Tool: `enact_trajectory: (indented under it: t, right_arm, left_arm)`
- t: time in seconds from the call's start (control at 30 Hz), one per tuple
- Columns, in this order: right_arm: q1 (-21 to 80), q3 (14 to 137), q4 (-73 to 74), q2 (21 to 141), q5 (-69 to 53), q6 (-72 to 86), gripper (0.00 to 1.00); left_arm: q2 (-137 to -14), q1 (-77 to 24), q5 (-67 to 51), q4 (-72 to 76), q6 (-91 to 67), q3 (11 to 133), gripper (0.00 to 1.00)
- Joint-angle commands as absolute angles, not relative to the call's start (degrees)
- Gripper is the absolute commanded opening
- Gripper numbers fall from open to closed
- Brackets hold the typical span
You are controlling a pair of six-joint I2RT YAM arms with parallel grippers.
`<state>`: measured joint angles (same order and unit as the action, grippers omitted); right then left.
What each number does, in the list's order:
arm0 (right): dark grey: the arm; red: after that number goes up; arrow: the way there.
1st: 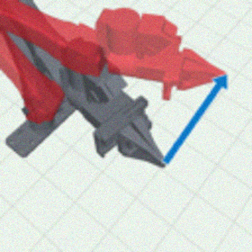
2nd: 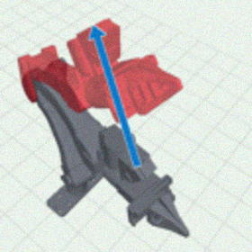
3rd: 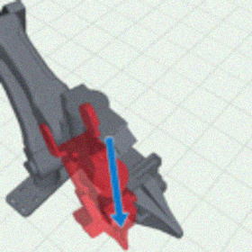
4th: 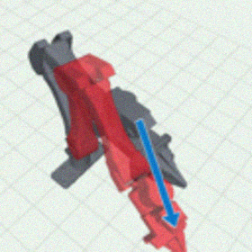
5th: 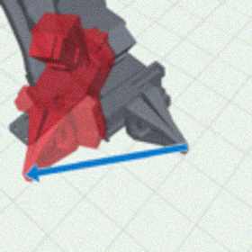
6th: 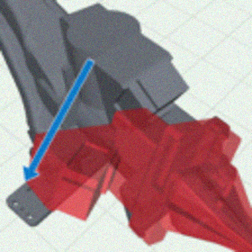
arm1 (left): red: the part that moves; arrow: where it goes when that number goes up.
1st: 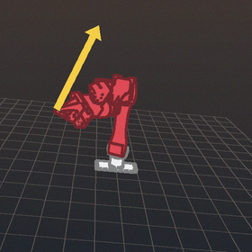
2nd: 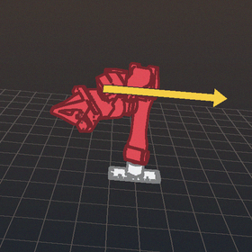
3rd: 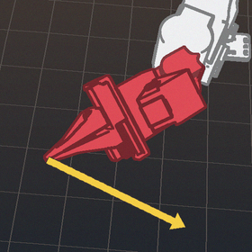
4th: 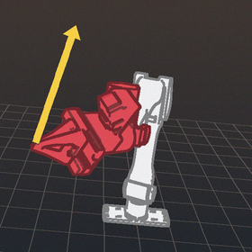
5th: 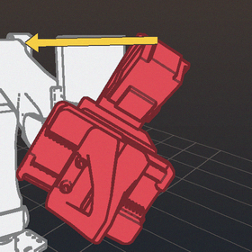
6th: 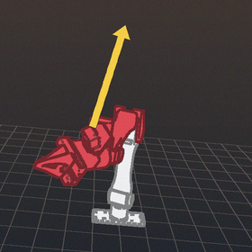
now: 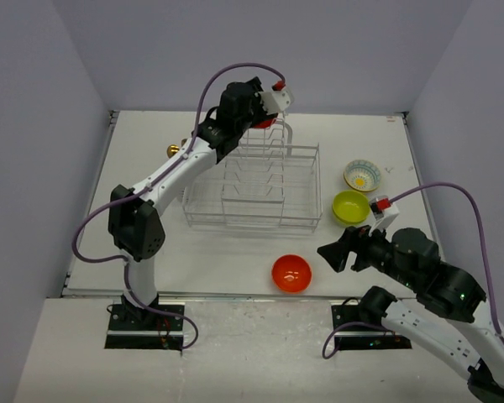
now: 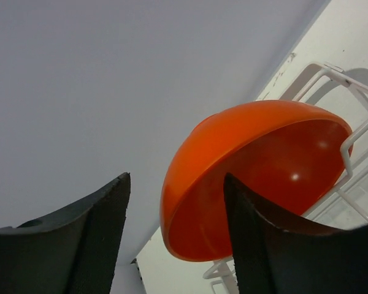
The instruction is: Unload the bowls from the dish rack
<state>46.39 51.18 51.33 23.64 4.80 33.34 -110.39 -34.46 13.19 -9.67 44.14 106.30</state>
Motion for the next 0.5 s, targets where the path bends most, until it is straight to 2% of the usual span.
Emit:
enact_trajectory:
  t: [0.0,0.07,0.17,0.2,0.3,0.33,0.37,0.47]
  right_arm:
    - [46.58,50.80,48.26,24.96,5.19,31.64,0.84]
    - [46.58,50.89,48.25,25.05,5.27,31.47,0.85]
    - [46.58,51.33,48.25,25.05,5.80,31.20,0.85]
    - [46.67,51.24,48.34,25.05,5.80,31.20,0.85]
    - [46.58,51.07,48.34,24.70,6.15,31.11,0.85]
    - [46.58,50.98,48.25,24.52,6.41,31.03,0.85]
    - [46.58,50.89,48.34,24.52,6.42,31.11,0.85]
    - [46.58,50.98,48.34,24.43,6.77,30.85,0.86]
  left_arm:
    - [-111.09,-34.37,12.30,-8.09,45.61,108.90,0.61]
    - [-111.79,-34.28,12.57,-7.30,45.70,108.63,0.48]
    - [-112.41,-34.36,13.62,-6.60,45.53,108.37,0.39]
    - [-112.41,-34.37,14.15,-6.16,45.44,107.67,0.28]
    - [-112.06,-34.37,15.81,-3.70,45.53,105.57,0.15]
    - [-111.97,-34.37,16.26,-2.56,45.53,105.12,0.04]
    - [-111.97,-34.37,16.78,-1.85,45.53,104.77,0.00]
    - [-112.23,-34.37,19.33,2.34,45.35,103.36,0.00]
